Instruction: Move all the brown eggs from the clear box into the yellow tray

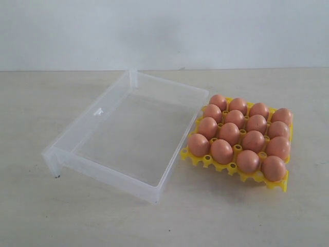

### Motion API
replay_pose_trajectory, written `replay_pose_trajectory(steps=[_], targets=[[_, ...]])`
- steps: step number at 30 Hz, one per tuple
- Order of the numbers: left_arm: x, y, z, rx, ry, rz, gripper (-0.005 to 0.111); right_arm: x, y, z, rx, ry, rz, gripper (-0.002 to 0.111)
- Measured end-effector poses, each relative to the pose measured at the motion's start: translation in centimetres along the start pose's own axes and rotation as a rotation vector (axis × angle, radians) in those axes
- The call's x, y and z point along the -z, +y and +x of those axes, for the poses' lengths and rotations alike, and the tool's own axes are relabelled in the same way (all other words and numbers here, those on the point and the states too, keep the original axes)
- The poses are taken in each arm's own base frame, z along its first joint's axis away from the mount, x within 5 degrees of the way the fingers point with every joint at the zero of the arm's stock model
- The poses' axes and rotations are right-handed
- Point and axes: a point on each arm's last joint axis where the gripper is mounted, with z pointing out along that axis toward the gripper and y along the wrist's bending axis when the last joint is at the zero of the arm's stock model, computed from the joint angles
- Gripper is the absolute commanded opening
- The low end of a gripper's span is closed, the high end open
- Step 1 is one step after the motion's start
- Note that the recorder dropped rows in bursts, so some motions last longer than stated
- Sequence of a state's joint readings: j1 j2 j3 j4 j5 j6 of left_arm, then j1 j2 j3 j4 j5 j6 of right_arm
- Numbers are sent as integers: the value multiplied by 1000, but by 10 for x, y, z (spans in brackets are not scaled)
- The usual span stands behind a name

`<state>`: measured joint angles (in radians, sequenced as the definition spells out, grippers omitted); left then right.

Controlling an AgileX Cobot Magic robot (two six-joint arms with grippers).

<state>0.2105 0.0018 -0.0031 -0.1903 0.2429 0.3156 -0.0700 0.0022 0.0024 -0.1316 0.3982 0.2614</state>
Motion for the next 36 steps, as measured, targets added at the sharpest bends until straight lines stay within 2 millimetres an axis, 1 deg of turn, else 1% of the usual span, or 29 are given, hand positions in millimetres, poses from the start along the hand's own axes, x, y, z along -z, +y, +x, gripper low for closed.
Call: replay_pose_trajectory(steps=[5, 9, 12, 18, 24, 36], targets=[[0, 0, 0, 0, 0, 0, -4, 0, 0, -1, 64, -16, 4, 0], [0, 0, 0, 0, 0, 0, -4, 0, 0, -2, 186, -17, 7, 0], [0, 0, 0, 0, 0, 0, -4, 0, 0, -1, 234, -14, 4, 0], [0, 0, 0, 0, 0, 0, -4, 0, 2, -1, 247, -14, -38, 0], [0, 0, 0, 0, 0, 0, -4, 0, 2, -2, 208, -19, -39, 0], [0, 0, 0, 0, 0, 0, -4, 0, 2, -2, 199, -22, -40, 0]])
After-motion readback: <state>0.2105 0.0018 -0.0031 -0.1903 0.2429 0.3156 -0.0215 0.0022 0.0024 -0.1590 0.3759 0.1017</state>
